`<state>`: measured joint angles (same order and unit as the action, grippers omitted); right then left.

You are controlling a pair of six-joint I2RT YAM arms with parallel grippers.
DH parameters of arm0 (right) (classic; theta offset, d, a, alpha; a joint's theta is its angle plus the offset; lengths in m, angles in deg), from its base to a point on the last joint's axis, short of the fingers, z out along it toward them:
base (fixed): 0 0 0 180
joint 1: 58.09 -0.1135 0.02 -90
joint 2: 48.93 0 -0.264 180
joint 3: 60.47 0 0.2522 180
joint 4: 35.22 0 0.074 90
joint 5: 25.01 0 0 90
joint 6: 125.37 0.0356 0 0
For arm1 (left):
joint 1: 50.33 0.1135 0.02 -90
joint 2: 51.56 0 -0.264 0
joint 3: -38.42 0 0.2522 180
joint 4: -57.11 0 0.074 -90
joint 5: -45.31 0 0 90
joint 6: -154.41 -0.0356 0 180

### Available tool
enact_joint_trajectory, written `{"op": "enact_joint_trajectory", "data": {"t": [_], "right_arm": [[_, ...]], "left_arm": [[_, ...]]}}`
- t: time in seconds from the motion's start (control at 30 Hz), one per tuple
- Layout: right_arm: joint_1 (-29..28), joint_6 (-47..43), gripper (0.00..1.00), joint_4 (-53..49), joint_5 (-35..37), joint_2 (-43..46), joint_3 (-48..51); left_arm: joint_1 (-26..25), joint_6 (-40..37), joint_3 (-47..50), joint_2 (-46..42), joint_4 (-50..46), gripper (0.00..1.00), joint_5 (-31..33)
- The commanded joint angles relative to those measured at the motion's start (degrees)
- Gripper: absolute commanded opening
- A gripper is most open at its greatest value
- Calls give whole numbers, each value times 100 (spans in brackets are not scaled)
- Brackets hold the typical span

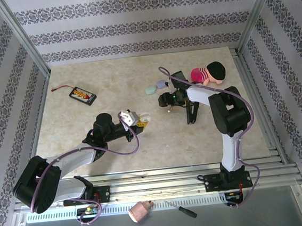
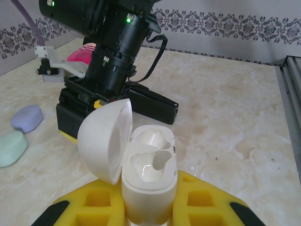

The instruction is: Insert the wireless bluetooth earbuds into the charging case

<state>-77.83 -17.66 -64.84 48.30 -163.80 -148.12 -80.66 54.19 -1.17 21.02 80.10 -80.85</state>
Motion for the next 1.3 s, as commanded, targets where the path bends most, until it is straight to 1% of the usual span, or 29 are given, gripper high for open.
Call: {"op": "enact_joint_trajectory", "data": {"t": [0.0, 0.23, 0.47, 0.87, 0.93, 1.07, 1.17, 1.27], "right_arm": [[-40, -100, 65, -277, -202, -98, -99], [-25, -80, 58, -241, -411, 272, 416], [-63, -121, 54, -195, -579, 672, 909], [-239, -23, 53, -385, -464, 1104, 1223], [-251, -61, 54, -504, -313, 1153, 1164], [-300, -170, 55, -1020, 228, 1110, 776], [-362, -307, 54, -1719, 549, 888, 251], [-498, -544, 54, -2661, 920, 512, -475]], "left_arm": [[-35, 46, 25, 64, 341, 0, -80], [-9, -42, 1, 122, 302, 0, -58], [149, -15, 40, 216, 429, 0, -100], [351, 152, 162, 350, 728, 0, -188], [384, 160, 173, 356, 735, 0, -215], [431, 30, 204, 349, 735, 0, -270], [429, -246, 201, 384, 612, 0, -383], [431, -400, 168, 424, 486, 0, -498]]}}
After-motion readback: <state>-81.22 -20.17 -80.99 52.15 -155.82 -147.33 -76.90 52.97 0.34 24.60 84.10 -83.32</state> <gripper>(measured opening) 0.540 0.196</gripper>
